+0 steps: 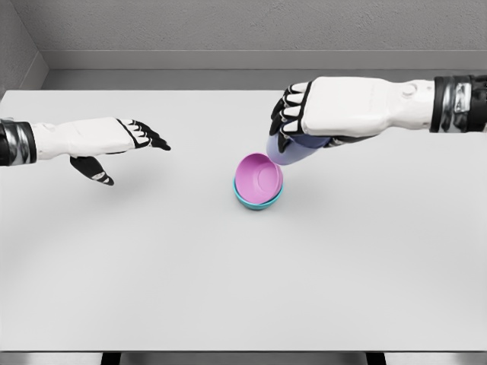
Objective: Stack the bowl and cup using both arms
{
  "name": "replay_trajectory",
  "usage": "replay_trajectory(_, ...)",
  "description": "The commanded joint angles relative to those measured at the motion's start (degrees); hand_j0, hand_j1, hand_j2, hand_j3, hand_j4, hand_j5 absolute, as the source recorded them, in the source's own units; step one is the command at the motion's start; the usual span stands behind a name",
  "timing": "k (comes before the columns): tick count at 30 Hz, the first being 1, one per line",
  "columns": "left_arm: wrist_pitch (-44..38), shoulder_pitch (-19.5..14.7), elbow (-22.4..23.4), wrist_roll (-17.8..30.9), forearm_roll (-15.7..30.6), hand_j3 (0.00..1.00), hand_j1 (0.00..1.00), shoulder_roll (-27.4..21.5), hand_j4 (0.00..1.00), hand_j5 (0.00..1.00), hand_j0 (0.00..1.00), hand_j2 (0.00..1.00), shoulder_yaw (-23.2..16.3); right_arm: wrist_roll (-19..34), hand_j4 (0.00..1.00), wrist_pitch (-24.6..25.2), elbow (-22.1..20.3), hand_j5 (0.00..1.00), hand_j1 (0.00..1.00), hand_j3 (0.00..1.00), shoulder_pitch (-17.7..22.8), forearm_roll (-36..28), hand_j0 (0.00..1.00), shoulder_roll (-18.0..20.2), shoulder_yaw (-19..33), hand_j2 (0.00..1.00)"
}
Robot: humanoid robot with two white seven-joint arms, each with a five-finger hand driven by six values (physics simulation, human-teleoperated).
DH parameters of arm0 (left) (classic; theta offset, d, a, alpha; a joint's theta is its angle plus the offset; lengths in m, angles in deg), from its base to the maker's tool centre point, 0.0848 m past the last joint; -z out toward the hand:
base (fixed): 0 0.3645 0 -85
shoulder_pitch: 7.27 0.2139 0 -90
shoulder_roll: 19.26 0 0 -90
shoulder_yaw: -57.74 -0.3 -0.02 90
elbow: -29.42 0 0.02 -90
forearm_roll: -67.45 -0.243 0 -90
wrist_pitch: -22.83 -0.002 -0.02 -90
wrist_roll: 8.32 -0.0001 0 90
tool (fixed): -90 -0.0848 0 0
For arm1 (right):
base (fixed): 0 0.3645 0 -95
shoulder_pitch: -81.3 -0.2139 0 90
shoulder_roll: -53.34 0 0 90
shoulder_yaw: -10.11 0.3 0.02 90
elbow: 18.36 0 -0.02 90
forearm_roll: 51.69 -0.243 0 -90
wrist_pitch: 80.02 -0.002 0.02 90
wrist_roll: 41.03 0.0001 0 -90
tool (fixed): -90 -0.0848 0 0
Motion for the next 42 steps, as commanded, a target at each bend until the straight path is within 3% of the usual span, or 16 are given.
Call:
replay_trajectory(1,-0.2,0.0,0.0,0.0,0.3,1.0,1.0,0.0,1.0,1.0,1.0,1.0,0.0,-0.1,0.58,0.2,-0.5,0.58,0.58,0.58,-0.1,-0.3,0.58,-1.4,-0.8,0.58)
replay_trajectory(14,-0.2,0.1,0.1,0.0,0.3,1.0,1.0,0.0,1.0,1.0,1.0,1.0,0.0,-0.1,0.58,0.2,-0.5,0.58,0.58,0.58,-2.6,-0.2,0.58,-7.4,-7.5,0.58)
replay_trajectory(30,-0.2,0.1,0.0,0.0,0.3,1.0,1.0,0.0,1.0,1.0,1.0,1.0,0.0,-0.1,0.6,0.2,4.9,0.6,0.6,0.6,-2.1,-0.1,0.6,-7.5,-7.6,0.6)
replay_trajectory(42,-0.2,0.1,0.0,0.0,0.3,1.0,1.0,0.0,1.0,1.0,1.0,1.0,0.0,-0.1,0.6,0.2,6.2,0.6,0.6,0.6,-1.5,0.4,0.6,-7.4,-9.7,0.6)
